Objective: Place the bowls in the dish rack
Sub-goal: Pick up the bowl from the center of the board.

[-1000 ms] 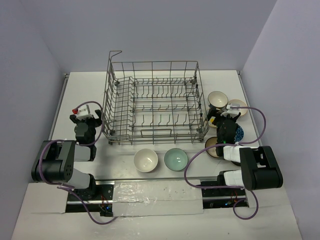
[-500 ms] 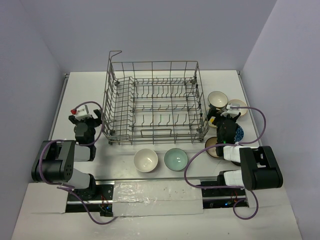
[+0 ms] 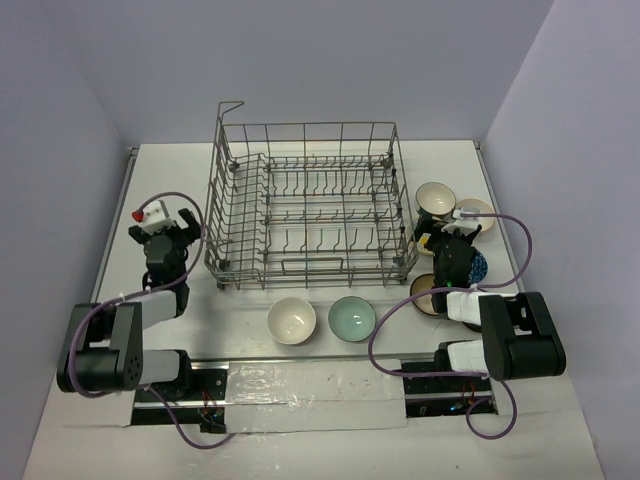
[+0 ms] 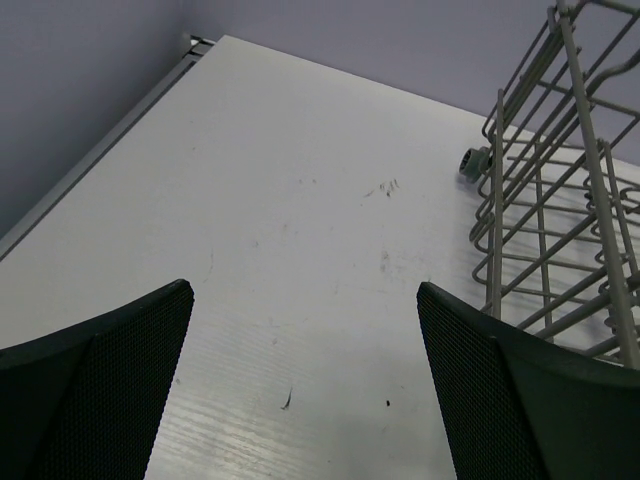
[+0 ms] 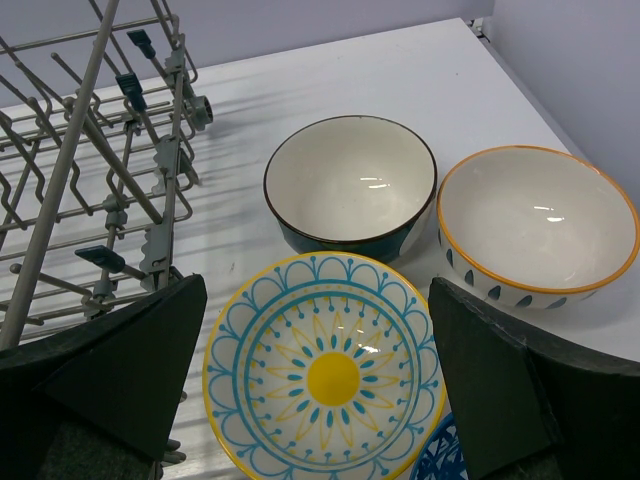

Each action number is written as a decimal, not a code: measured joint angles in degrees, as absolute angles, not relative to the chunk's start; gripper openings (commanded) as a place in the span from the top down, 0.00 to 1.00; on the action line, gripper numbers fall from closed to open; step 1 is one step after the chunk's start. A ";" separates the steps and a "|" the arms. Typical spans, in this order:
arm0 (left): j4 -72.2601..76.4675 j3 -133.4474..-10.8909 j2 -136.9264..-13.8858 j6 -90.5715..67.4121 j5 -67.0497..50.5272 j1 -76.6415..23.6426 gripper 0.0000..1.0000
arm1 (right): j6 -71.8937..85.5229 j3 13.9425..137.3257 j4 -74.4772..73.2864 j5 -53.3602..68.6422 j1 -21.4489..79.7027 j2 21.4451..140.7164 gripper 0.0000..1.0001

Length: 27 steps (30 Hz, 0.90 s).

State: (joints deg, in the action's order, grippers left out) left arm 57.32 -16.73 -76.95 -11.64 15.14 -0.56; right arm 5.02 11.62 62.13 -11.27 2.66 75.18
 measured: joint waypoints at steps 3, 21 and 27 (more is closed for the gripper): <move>55.42 -16.73 -73.73 -12.14 16.82 -0.56 0.01 | 5.02 11.62 62.13 -11.25 2.66 75.18 0.00; 42.76 -23.33 -60.93 -14.44 23.40 -0.56 0.01 | 5.13 12.29 57.80 -11.70 2.76 72.79 0.00; 40.77 -26.70 -60.88 -16.91 22.09 -0.56 0.01 | 6.35 13.41 55.51 -13.02 2.92 71.40 0.00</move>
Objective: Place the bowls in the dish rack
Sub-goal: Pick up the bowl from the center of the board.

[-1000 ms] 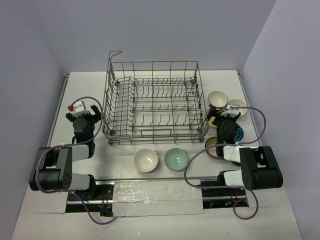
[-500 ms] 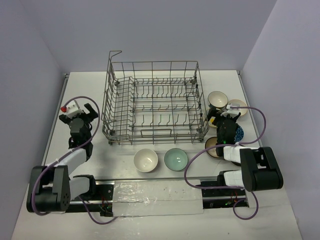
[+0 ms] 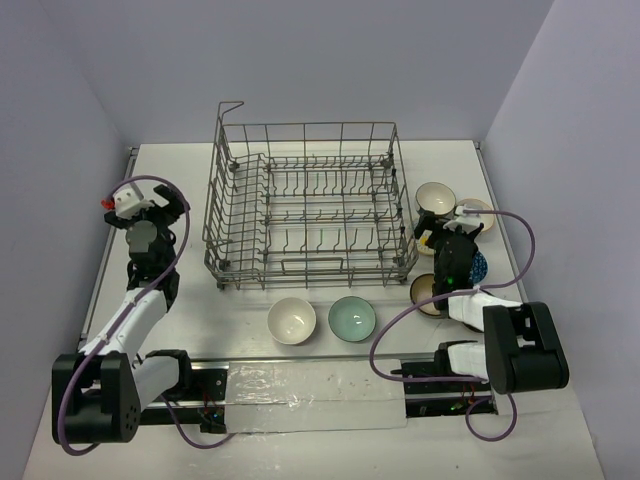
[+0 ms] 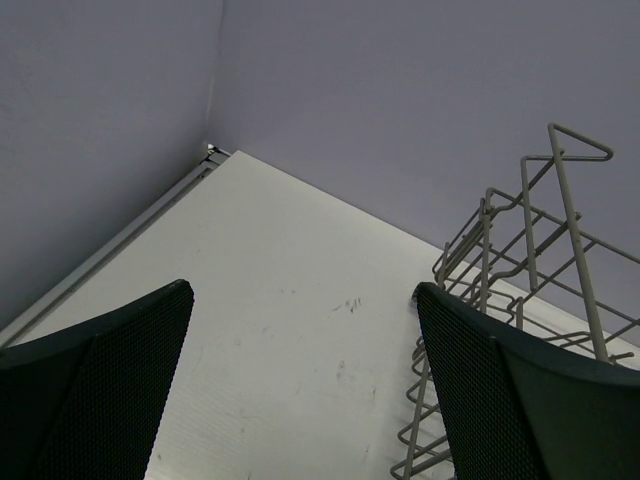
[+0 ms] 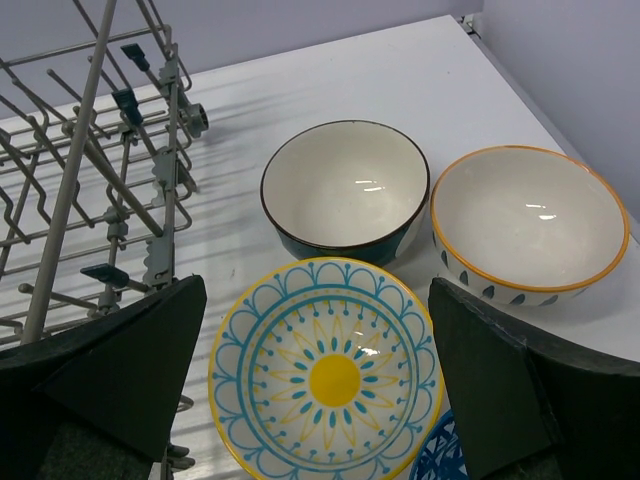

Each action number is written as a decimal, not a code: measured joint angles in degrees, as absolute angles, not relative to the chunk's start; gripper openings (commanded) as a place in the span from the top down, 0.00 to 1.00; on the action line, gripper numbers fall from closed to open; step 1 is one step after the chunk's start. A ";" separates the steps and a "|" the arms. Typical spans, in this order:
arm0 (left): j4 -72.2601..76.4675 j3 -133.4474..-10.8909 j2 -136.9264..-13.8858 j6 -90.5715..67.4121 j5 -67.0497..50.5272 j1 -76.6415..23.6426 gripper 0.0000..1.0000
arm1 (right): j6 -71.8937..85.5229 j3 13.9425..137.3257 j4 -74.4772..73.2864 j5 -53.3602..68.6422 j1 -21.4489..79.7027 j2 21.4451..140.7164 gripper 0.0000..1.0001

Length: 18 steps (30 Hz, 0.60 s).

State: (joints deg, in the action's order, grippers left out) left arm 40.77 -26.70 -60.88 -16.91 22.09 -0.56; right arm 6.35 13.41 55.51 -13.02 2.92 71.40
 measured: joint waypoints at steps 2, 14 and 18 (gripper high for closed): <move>40.27 -26.76 -60.88 -17.45 21.56 -0.56 0.01 | 6.68 13.63 54.92 -13.54 2.98 71.22 0.00; 28.36 -37.98 -59.83 -24.03 19.09 -1.02 0.01 | 8.49 16.60 46.96 -16.05 3.01 66.74 0.00; 24.71 -41.15 -58.24 -27.49 18.22 -1.54 0.01 | 8.25 17.74 43.66 -16.91 3.01 63.86 0.00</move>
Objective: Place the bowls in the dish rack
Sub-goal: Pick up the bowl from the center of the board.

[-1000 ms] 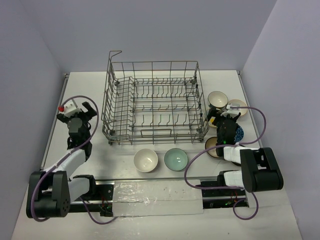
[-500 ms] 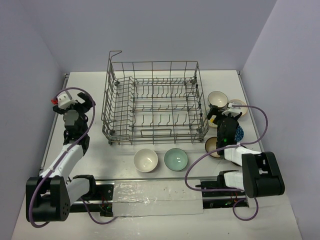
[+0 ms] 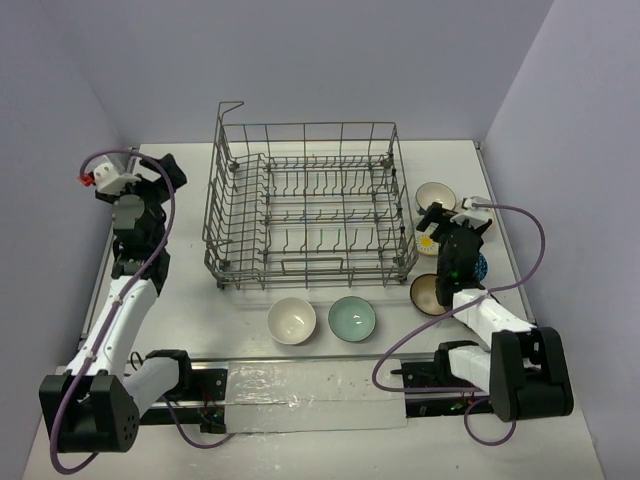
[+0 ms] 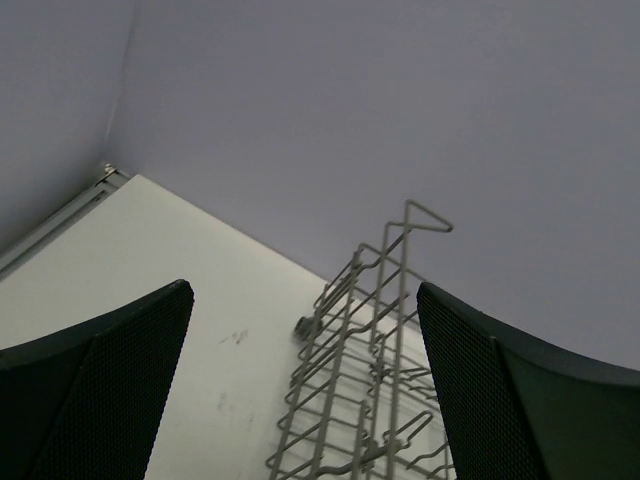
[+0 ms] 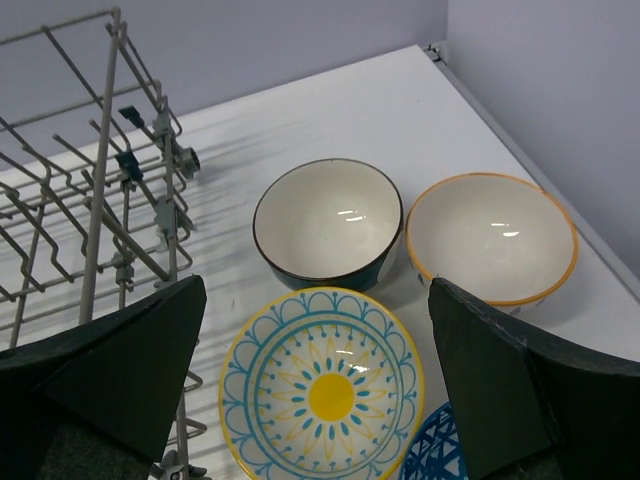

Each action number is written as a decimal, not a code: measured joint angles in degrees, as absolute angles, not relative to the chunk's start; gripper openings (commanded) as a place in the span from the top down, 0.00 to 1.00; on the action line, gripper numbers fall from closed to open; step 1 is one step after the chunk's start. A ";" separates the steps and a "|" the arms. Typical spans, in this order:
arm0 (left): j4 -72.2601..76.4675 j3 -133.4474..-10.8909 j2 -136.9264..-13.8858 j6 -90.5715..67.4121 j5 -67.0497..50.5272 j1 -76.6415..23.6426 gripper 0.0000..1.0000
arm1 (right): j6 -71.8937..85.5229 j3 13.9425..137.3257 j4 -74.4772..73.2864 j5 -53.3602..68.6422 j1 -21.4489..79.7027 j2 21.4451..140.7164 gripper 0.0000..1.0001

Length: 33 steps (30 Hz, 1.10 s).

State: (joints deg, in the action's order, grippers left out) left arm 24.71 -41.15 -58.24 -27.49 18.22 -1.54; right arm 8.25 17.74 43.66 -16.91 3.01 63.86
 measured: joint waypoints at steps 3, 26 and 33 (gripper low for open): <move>21.23 -44.86 -58.22 -29.82 17.76 -2.17 0.01 | 8.51 18.24 41.08 -17.82 3.01 60.73 0.00; 7.90 -62.50 -67.18 -30.94 0.51 -6.98 0.01 | 15.25 42.30 14.24 -24.38 8.40 55.94 0.00; 8.58 -61.95 -67.77 -30.89 -1.30 -7.75 0.01 | 19.22 45.28 9.28 -21.63 5.85 62.06 0.00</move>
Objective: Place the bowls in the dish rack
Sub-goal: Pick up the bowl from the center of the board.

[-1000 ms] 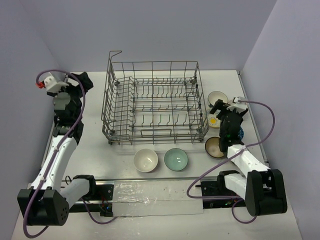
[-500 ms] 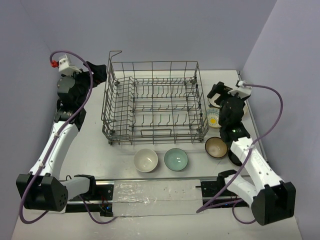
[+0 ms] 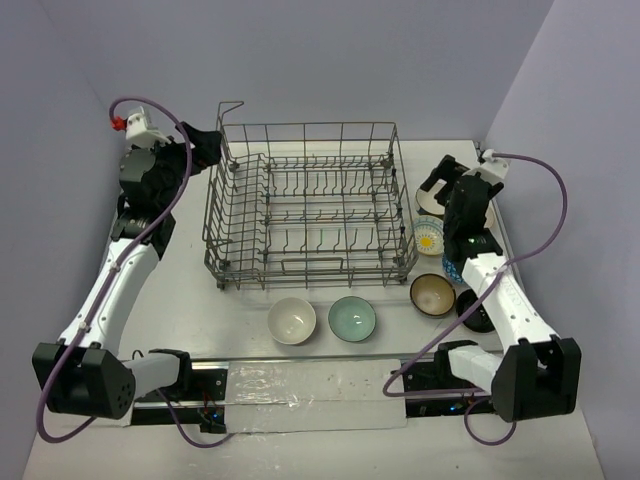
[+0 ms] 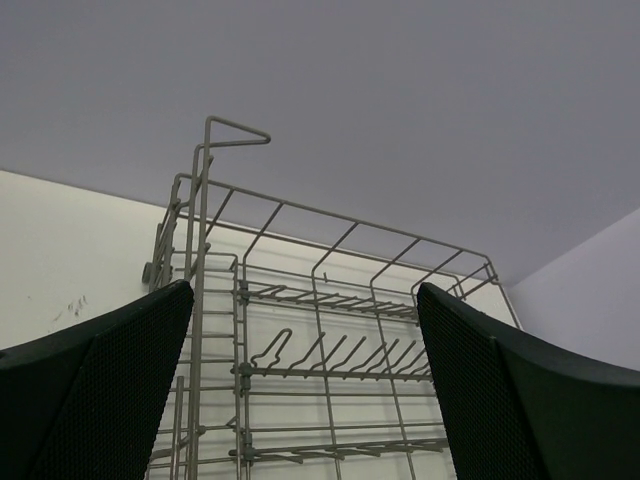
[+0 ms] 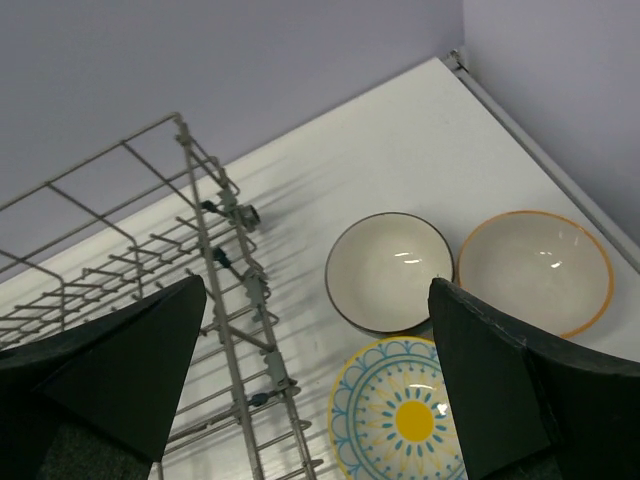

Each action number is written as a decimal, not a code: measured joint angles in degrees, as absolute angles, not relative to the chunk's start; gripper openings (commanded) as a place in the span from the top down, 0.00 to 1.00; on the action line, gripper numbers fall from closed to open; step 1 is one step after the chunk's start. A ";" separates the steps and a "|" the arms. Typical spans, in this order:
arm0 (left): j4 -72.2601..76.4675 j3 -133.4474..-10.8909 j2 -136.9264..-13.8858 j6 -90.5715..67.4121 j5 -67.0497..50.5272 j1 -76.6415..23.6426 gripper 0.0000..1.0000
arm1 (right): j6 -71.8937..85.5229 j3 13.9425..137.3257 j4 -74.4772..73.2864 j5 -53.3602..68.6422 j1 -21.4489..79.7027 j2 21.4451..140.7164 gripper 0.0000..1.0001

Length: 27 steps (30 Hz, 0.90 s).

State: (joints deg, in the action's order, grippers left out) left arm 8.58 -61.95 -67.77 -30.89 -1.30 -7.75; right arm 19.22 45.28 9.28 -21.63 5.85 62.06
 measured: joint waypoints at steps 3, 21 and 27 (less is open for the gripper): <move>10.02 -61.04 -69.21 -31.20 -1.21 -7.79 0.01 | 20.58 47.42 6.98 -20.56 3.14 64.38 0.00; 15.31 -54.54 -71.16 -34.13 -3.42 -5.80 0.01 | 29.19 51.88 -8.29 -14.92 -14.59 68.03 0.13; 14.22 -54.68 -73.01 -32.05 -3.20 -7.64 0.01 | 30.41 50.46 -9.69 -14.72 -17.26 69.82 0.17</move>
State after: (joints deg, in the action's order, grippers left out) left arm 14.22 -54.68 -73.01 -32.05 -3.20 -7.64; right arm 30.41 50.46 -9.69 -14.72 -17.26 69.82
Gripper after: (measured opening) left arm 0.991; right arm 0.846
